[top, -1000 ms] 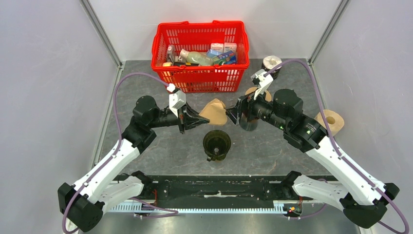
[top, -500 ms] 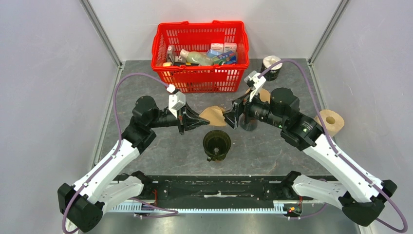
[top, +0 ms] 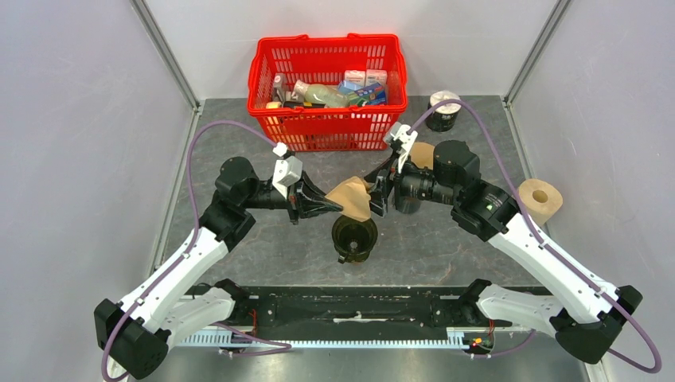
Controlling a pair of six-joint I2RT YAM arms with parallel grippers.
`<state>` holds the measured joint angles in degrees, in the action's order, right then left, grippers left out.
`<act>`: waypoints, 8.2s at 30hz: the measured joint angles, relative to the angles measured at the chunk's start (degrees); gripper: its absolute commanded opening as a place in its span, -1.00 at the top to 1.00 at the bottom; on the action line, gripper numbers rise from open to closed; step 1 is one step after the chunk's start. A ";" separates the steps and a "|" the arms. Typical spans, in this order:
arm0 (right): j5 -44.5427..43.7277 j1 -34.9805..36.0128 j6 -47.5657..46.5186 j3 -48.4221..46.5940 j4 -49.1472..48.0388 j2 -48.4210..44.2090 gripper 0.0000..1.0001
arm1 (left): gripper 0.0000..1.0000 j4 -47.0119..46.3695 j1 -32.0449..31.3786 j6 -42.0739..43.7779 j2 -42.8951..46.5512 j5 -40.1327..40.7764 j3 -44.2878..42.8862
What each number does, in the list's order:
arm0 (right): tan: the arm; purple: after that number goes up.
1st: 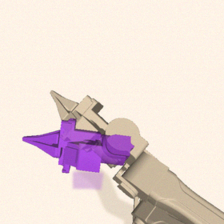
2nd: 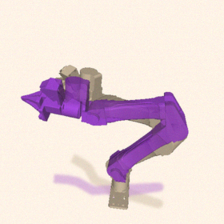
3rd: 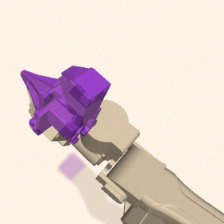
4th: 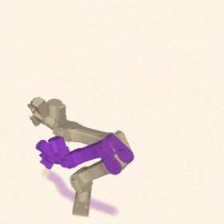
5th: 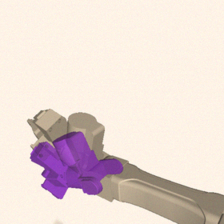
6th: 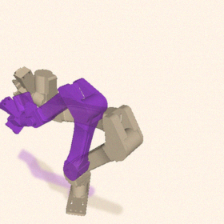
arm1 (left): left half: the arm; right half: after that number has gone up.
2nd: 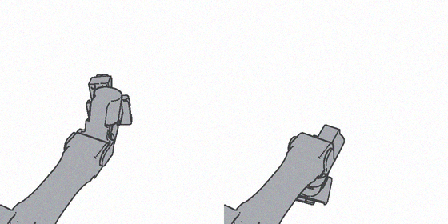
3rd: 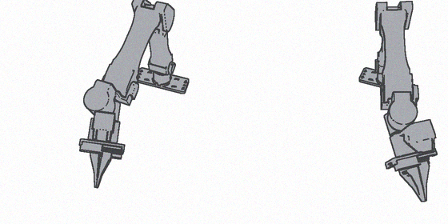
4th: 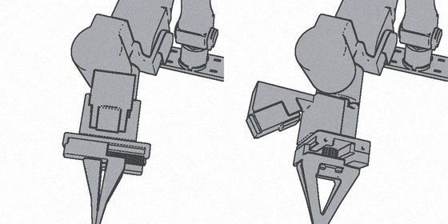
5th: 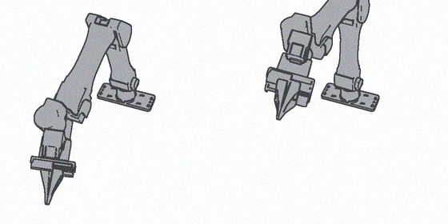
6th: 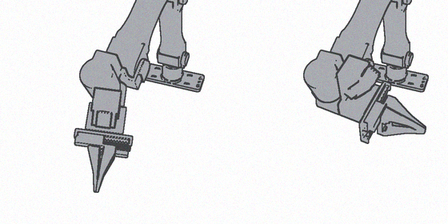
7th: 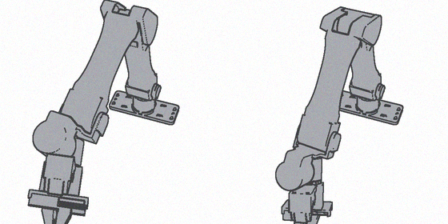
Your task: Place the coffee filter in the dripper
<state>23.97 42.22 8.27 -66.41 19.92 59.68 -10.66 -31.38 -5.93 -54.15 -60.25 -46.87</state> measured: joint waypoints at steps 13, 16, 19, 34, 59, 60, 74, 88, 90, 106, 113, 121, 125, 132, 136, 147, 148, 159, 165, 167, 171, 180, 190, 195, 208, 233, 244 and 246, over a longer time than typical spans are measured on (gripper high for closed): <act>12.57 0.00 0.22 0.15 -3.61 0.04 0.27 | 0.96 -0.24 0.00 0.28 -0.66 -1.88 0.02; 14.05 0.00 0.81 0.15 -4.46 0.33 0.77 | 0.96 -0.24 0.00 0.28 -0.72 -1.88 0.02; 14.56 0.00 1.18 0.15 -5.01 0.92 1.00 | 0.95 -0.24 0.00 0.28 -0.72 -1.77 0.02; -21.84 0.04 9.46 -7.80 4.48 4.59 1.00 | -0.69 5.60 -0.35 -3.61 1.62 25.14 -2.36; -55.06 0.55 32.87 -18.21 14.91 16.83 1.00 | -0.76 10.23 -17.44 -3.96 -15.47 64.94 -14.80; -55.10 0.55 33.22 -18.21 14.91 17.07 1.00 | -0.76 9.79 -17.73 -3.85 -15.85 64.96 -14.80; -51.69 0.70 34.77 -18.38 14.86 18.78 1.00 | -0.73 5.55 -18.27 -3.50 -18.32 67.71 -14.80; -48.33 0.70 34.82 -18.38 14.51 18.80 1.00 | -0.65 4.46 -18.38 -3.58 -19.63 75.25 -14.80; -48.13 0.70 34.77 -18.38 14.51 18.80 1.00 | -0.64 4.44 -18.53 -3.58 -19.63 76.72 -14.80; -43.45 0.76 32.54 -18.38 13.99 20.63 1.00 | -0.06 3.61 -19.02 -4.70 -21.77 80.74 -15.47; -42.16 0.81 31.12 -18.36 12.90 20.02 1.00 | 0.46 3.63 -19.30 -4.76 -23.39 80.76 -16.52; -43.36 0.81 26.77 -18.38 15.21 18.95 1.00 | 0.83 3.93 -19.39 -4.68 -23.45 84.24 -16.61; -43.87 0.81 25.09 -18.38 17.55 18.95 1.00 | 0.94 4.83 -19.41 -4.92 -23.45 87.36 -16.61; -44.15 1.20 24.46 -18.38 18.45 18.97 1.00 | 0.95 6.08 -20.22 -6.67 -23.43 90.58 -16.63; -44.24 1.42 24.46 -18.38 18.51 18.97 1.00 | 0.76 6.97 -20.52 -7.50 -23.19 91.65 -16.85; -37.51 1.27 22.21 -18.40 19.54 18.95 1.00 | -0.68 11.76 -19.67 -6.19 -18.32 77.26 -16.00; -36.96 1.27 22.18 -18.51 20.26 18.95 1.00 | -0.69 11.82 -19.71 -6.10 -17.25 75.36 -15.54; -30.08 1.20 21.14 -23.04 31.50 16.74 1.00 | -0.74 12.17 -19.74 -6.67 3.82 61.66 -9.31; -19.28 1.11 18.91 -25.29 36.81 13.73 1.00 | -0.76 12.46 -19.71 -8.17 6.91 70.97 -9.18; -14.88 1.11 18.12 -25.40 38.53 13.38 1.00 | -0.76 13.29 -19.69 -8.44 5.18 75.73 -9.53; -7.72 1.18 16.33 -25.22 41.94 13.60 1.00 | -0.78 16.39 -19.23 -9.14 -1.44 87.45 -10.67; -3.23 1.86 11.78 -25.11 49.22 16.65 0.99 | -0.79 22.64 -10.67 -14.29 -7.63 91.34 -10.71; -3.72 5.27 10.49 -24.61 50.84 20.48 0.73 | -0.81 22.58 -4.09 -18.62 -7.63 85.53 -9.99; -4.87 6.47 10.51 -24.26 50.84 22.01 0.57 | -0.81 22.58 -3.74 -19.17 -7.63 83.82 -9.92; -7.26 7.28 10.54 -24.02 50.84 22.62 0.15 | -0.82 22.58 -3.56 -19.37 -7.63 82.14 -9.90; -10.27 8.22 9.55 -29.31 47.74 19.87 0.41 | -0.83 22.56 -3.41 -19.37 -7.61 81.55 -8.76; -13.20 15.52 5.20 -29.11 47.60 26.64 0.49 | -0.84 22.58 -3.19 -19.37 -7.61 81.57 -8.39; -14.91 16.33 4.35 -28.68 47.69 26.88 0.50 | -0.84 22.56 -3.17 -19.37 -7.61 81.59 -8.39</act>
<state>9.06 58.54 12.62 -95.09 67.61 86.56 11.90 -34.54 -25.30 -61.76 21.34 -55.27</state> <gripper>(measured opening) 0.257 0.917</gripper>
